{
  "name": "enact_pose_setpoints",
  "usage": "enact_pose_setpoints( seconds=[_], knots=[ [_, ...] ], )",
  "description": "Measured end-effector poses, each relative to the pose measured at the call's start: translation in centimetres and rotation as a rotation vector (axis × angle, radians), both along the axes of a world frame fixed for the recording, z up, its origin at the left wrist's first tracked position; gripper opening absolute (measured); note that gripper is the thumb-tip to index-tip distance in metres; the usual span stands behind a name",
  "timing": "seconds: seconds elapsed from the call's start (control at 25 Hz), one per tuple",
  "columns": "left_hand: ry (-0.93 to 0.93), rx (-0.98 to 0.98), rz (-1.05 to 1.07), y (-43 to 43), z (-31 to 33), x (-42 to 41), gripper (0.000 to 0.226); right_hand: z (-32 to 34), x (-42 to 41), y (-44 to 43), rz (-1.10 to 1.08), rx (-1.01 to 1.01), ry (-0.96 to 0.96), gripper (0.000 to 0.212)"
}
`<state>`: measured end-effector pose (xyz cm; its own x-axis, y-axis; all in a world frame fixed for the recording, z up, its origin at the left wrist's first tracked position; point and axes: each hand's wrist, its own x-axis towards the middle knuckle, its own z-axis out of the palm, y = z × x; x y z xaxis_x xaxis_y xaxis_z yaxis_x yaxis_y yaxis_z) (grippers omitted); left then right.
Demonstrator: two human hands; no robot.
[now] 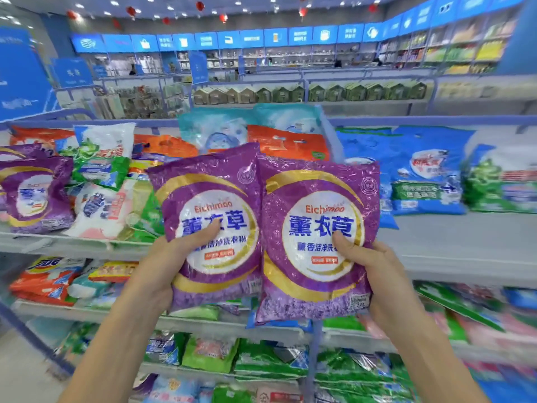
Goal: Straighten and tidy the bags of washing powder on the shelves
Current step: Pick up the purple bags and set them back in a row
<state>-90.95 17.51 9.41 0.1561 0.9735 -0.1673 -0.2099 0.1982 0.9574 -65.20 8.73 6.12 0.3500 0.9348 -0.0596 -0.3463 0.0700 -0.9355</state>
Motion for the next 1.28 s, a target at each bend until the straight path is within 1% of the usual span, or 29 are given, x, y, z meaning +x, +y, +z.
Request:
enact_pose_setpoints(
  seconds=[0.12,0.24,0.32,0.48,0.6,0.76,0.88,0.96,1.04,1.16,1.2,1.28],
  knots=[
    [0.022,-0.016,-0.101,-4.1,-0.9,5.0,0.040,-0.3,5.2,-5.4,-0.109,0.033,0.017,0.038],
    [0.048,-0.012,-0.151,-7.2,-1.9,11.2,0.043,-0.7,11.0,-10.8,-0.254,0.027,0.012,0.035],
    [0.082,0.003,-0.196,-9.3,-2.5,15.6,0.039,-1.1,14.7,-14.5,-0.340,0.015,0.000,0.037],
    [0.103,-0.011,-0.290,-13.2,-2.9,24.1,0.026,-1.7,20.9,-21.9,-0.459,0.003,0.024,0.027],
    [0.137,-0.002,-0.342,-16.1,-3.4,30.5,0.024,-2.3,25.3,-27.1,-0.562,0.001,0.021,0.028],
    [0.139,0.011,-0.427,-19.3,-4.3,38.3,0.030,-3.2,31.2,-32.5,-0.684,-0.004,0.039,0.021],
    [0.147,-0.032,-0.519,-20.7,-4.7,44.3,0.034,-3.5,36.2,-34.4,-0.718,-0.016,0.036,0.030],
    [0.108,-0.065,-0.562,-21.1,-4.5,48.8,0.026,-3.3,40.5,-34.8,-0.722,-0.012,0.024,0.025],
    [0.057,-0.072,-0.606,-21.1,-4.1,53.3,0.026,-2.9,45.1,-34.9,-0.719,-0.002,0.020,0.016],
    [0.027,-0.062,-0.600,-20.5,-3.6,60.4,0.027,-2.4,52.1,-34.8,-0.707,-0.024,-0.024,0.016],
    [0.017,-0.065,-0.602,-20.4,-3.5,62.7,0.030,-2.1,54.3,-34.6,-0.701,-0.032,-0.031,0.017],
    [0.006,-0.060,-0.600,-20.0,-3.5,66.7,0.044,-1.8,58.5,-34.3,-0.687,-0.038,-0.063,0.018]
  ],
)
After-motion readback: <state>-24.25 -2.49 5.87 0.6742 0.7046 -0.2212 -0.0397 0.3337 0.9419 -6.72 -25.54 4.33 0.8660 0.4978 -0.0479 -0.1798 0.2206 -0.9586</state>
